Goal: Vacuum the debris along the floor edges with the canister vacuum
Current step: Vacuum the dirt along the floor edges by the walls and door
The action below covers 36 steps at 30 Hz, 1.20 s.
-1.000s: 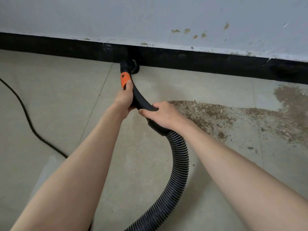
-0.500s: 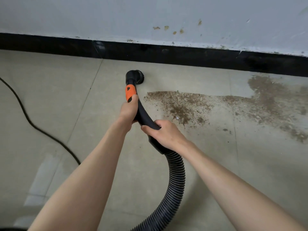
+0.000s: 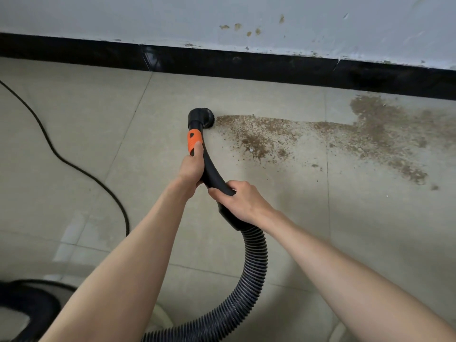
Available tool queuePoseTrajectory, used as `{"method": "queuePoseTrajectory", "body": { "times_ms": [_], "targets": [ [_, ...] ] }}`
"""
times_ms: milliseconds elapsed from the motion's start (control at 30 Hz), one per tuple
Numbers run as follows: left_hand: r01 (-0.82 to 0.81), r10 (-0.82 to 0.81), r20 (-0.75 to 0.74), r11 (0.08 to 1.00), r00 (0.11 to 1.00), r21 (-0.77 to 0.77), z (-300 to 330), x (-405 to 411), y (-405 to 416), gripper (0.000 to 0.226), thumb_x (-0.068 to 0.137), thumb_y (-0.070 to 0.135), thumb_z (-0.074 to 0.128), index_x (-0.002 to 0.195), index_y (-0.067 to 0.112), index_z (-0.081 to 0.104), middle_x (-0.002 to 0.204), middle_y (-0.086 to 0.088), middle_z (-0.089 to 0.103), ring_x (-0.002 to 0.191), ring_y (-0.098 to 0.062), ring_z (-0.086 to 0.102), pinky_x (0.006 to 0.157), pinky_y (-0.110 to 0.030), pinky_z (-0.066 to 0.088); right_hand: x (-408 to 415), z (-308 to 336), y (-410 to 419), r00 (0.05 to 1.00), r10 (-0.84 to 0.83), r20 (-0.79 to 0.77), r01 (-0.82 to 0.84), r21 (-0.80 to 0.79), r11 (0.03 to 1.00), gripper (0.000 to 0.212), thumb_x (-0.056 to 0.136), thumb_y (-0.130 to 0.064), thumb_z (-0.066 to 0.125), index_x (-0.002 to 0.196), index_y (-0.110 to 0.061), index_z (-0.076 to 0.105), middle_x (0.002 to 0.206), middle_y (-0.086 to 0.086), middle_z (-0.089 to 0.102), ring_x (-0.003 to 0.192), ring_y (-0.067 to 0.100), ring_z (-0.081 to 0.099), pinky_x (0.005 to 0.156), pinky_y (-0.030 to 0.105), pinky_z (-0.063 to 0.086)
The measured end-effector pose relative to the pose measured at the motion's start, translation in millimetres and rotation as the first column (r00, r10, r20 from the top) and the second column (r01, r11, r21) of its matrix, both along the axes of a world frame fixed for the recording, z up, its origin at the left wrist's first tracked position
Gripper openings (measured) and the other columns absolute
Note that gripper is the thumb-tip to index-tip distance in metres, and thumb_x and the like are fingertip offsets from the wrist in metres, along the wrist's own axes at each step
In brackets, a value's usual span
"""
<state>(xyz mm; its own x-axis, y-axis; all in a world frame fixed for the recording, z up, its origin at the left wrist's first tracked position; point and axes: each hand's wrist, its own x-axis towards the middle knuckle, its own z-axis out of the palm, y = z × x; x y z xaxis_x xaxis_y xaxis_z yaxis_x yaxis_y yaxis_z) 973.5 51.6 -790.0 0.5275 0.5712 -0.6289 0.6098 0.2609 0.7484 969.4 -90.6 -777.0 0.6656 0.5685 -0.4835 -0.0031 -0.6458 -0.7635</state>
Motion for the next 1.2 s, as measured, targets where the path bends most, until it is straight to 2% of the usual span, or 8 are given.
{"method": "queuePoseTrajectory", "body": {
  "times_ms": [67, 233, 367, 467, 800, 900, 1067, 1200],
  "targets": [
    [0.015, -0.015, -0.005, 1.0, 1.0, 0.005, -1, -3, -3, 0.056, 0.099, 0.049, 0.032, 0.123, 0.0, 0.046, 0.087, -0.003, 0.052, 0.08, -0.018, 0.054, 0.065, -0.028, 0.045, -3, 1, -4, 1.0, -0.005, 0.003, 0.005, -0.003, 1.0, 0.04, 0.089, -0.054, 0.058, 0.07, -0.019, 0.053, 0.08, 0.004, 0.069, 0.079, 0.024, 0.067, 0.074, 0.039, 0.053],
    [0.039, -0.039, 0.006, 0.999, 0.999, -0.017, 2, 0, -9, 0.056, 0.099, 0.048, 0.033, 0.125, 0.0, 0.046, 0.086, -0.004, 0.051, 0.079, -0.018, 0.053, 0.058, -0.027, 0.045, -2, 5, -13, 1.0, -0.024, 0.01, 0.024, 0.004, 1.0, 0.042, 0.089, -0.055, 0.057, 0.071, -0.017, 0.056, 0.082, 0.006, 0.071, 0.078, 0.024, 0.068, 0.076, 0.04, 0.053],
    [0.089, -0.089, 0.007, 0.996, 0.996, -0.004, 2, 6, -21, 0.059, 0.099, 0.049, 0.032, 0.128, 0.0, 0.044, 0.09, -0.005, 0.052, 0.083, -0.02, 0.054, 0.067, -0.03, 0.046, -1, 6, -24, 0.999, -0.048, 0.008, 0.048, 0.005, 0.999, 0.042, 0.089, -0.055, 0.057, 0.071, -0.017, 0.055, 0.082, 0.008, 0.07, 0.077, 0.025, 0.068, 0.075, 0.04, 0.053],
    [0.121, -0.121, 0.015, 0.993, 0.993, 0.005, 2, 12, -30, 0.061, 0.098, 0.05, 0.032, 0.13, -0.001, 0.044, 0.102, -0.009, 0.052, 0.092, -0.024, 0.054, 0.075, -0.033, 0.046, 1, 8, -34, 0.997, -0.073, 0.014, 0.073, 0.001, 0.997, 0.041, 0.089, -0.054, 0.057, 0.069, -0.018, 0.054, 0.078, 0.004, 0.068, 0.075, 0.023, 0.066, 0.071, 0.036, 0.052],
    [0.185, -0.182, 0.047, 0.981, 0.982, -0.061, -2, 38, -62, 0.061, 0.099, 0.049, 0.032, 0.131, -0.001, 0.043, 0.107, -0.01, 0.052, 0.096, -0.025, 0.054, 0.076, -0.034, 0.047, 16, 12, -66, 0.988, -0.151, 0.033, 0.152, -0.015, 0.988, 0.041, 0.088, -0.054, 0.058, 0.069, -0.017, 0.054, 0.082, 0.007, 0.071, 0.079, 0.026, 0.067, 0.075, 0.039, 0.053],
    [0.206, -0.202, 0.062, 0.976, 0.977, -0.065, -2, 45, -71, 0.058, 0.099, 0.048, 0.032, 0.128, -0.001, 0.045, 0.105, -0.01, 0.051, 0.095, -0.025, 0.053, 0.077, -0.034, 0.047, 20, 13, -74, 0.984, -0.176, 0.032, 0.177, -0.024, 0.984, 0.042, 0.088, -0.054, 0.058, 0.068, -0.018, 0.054, 0.076, 0.003, 0.068, 0.075, 0.023, 0.066, 0.07, 0.036, 0.051],
    [0.255, -0.252, 0.049, 0.965, 0.966, -0.062, -5, 55, -84, 0.064, 0.098, 0.051, 0.032, 0.133, -0.002, 0.043, 0.12, -0.015, 0.054, 0.104, -0.028, 0.055, 0.084, -0.036, 0.049, 23, 12, -88, 0.976, -0.213, 0.037, 0.214, -0.033, 0.976, 0.04, 0.088, -0.053, 0.058, 0.067, -0.019, 0.053, 0.069, -0.004, 0.064, 0.067, 0.018, 0.062, 0.067, 0.032, 0.049],
    [0.297, -0.293, 0.059, 0.95, 0.954, -0.092, -6, 63, -100, 0.063, 0.098, 0.051, 0.032, 0.132, -0.001, 0.043, 0.108, -0.012, 0.053, 0.096, -0.025, 0.054, 0.08, -0.035, 0.049, 25, 11, -102, 0.965, -0.258, 0.05, 0.26, -0.048, 0.964, 0.04, 0.087, -0.055, 0.058, 0.067, -0.02, 0.054, 0.071, -0.004, 0.066, 0.07, 0.018, 0.064, 0.073, 0.036, 0.052]
  ]
}}
